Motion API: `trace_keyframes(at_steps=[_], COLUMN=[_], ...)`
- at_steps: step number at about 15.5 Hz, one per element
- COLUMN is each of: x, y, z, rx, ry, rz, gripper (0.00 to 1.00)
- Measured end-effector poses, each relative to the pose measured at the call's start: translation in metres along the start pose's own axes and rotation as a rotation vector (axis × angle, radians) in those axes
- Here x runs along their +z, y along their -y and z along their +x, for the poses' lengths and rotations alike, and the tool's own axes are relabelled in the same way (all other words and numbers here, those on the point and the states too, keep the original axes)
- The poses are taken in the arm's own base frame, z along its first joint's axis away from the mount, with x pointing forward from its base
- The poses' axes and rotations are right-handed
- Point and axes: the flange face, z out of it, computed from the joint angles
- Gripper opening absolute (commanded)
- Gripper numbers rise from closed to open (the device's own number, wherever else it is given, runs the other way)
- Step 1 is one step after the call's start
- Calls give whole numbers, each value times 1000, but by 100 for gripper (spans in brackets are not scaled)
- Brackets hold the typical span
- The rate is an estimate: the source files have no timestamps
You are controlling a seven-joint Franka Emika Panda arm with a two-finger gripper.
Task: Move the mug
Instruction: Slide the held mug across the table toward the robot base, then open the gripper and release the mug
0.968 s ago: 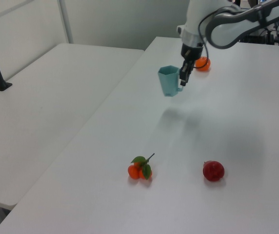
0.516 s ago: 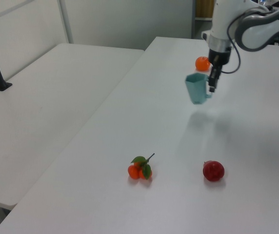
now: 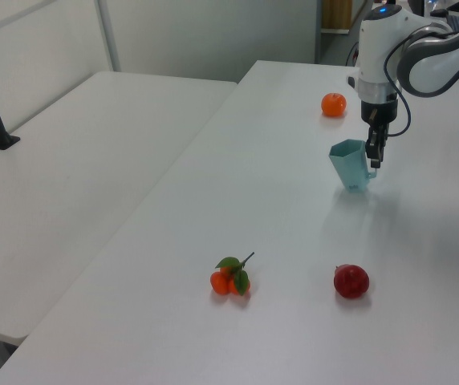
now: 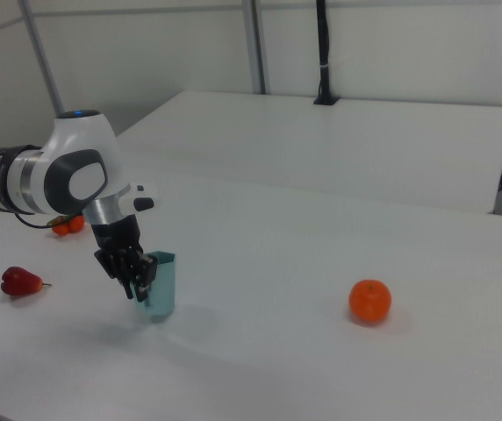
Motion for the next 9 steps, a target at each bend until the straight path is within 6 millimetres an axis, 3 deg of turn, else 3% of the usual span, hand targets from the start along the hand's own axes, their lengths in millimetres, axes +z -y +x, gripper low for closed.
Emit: trace_keyframes(at_steps=[1, 2, 5, 8, 9], x=[2, 3, 5, 0, -4], y=[0, 0, -1, -3, -4], z=[0, -1, -4, -5, -4], rx=[1, 1, 2, -1, -3], ry=[3, 10, 40, 62, 70], rz=[0, -1, -8, -22, -28], gripper=[62, 68, 72, 83, 92])
